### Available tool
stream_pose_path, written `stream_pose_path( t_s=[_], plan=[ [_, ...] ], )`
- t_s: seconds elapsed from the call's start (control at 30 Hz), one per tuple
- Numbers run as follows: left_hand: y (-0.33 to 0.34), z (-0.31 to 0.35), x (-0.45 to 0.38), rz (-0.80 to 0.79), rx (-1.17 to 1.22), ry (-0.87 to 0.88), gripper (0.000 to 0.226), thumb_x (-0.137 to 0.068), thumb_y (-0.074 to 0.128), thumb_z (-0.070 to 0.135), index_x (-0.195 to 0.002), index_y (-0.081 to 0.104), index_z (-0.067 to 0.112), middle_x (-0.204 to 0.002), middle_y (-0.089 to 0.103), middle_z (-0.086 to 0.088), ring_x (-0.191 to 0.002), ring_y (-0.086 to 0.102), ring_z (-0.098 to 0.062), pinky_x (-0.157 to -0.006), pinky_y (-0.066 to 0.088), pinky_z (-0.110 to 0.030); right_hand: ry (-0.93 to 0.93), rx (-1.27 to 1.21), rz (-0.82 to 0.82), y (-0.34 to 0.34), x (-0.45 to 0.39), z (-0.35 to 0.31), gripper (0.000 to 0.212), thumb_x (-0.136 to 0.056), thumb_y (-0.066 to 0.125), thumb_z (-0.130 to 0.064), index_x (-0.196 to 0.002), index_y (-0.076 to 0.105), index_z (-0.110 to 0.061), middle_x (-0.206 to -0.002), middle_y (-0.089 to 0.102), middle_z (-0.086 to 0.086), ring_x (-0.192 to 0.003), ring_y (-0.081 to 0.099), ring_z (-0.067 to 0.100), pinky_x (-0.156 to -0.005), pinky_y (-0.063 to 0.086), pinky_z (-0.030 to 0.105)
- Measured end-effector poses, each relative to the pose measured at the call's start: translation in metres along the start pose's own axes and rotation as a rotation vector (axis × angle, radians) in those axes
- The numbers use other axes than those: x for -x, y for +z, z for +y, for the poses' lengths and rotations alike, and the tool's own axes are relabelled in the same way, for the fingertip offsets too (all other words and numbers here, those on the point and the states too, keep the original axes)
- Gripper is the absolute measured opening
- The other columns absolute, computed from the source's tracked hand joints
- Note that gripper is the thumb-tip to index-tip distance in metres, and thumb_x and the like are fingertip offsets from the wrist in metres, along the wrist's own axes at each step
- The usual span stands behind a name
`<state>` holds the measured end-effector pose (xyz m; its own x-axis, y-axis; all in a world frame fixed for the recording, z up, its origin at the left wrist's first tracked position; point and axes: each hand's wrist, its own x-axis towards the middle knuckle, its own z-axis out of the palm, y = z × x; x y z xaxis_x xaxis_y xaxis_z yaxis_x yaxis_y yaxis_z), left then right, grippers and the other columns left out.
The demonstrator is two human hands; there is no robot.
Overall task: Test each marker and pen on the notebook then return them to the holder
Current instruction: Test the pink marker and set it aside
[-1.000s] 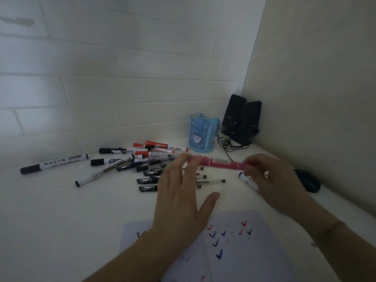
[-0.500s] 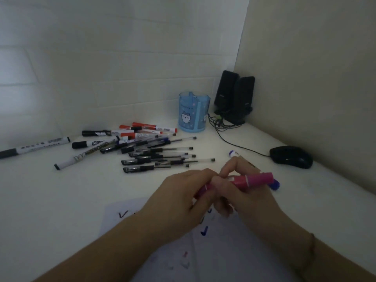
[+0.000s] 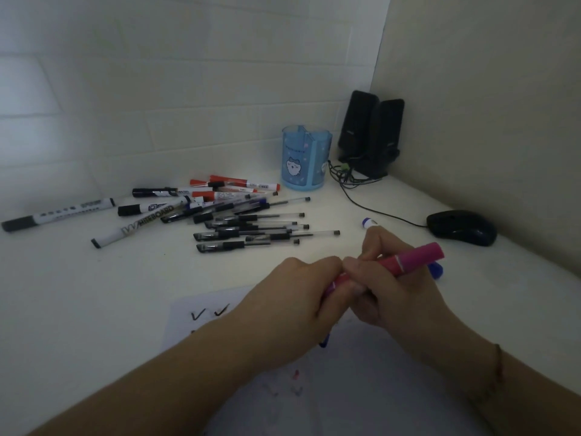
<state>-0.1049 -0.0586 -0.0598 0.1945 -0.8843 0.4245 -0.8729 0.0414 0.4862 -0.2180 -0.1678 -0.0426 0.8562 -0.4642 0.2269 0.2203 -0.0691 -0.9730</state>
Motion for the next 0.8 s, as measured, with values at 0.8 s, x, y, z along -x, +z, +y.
stream_pose_path(
  t_s=[0.8],
  plan=[
    [-0.026,0.025,0.011,-0.265,0.213,-0.001,0.027,-0.097,0.043,0.041,-0.097,0.062,0.021,-0.059,0.051,0.006,-0.051,0.046,-0.004,-0.048,0.036,-0.022,-0.184,0.158,-0.09,-0.001,0.015,-0.01,0.02,-0.068,0.062,-0.028,-0.056,0.046,-0.032,-0.042,0.045,-0.011,-0.033,0.041,0.005,-0.039,0.035,0.017]
  ],
)
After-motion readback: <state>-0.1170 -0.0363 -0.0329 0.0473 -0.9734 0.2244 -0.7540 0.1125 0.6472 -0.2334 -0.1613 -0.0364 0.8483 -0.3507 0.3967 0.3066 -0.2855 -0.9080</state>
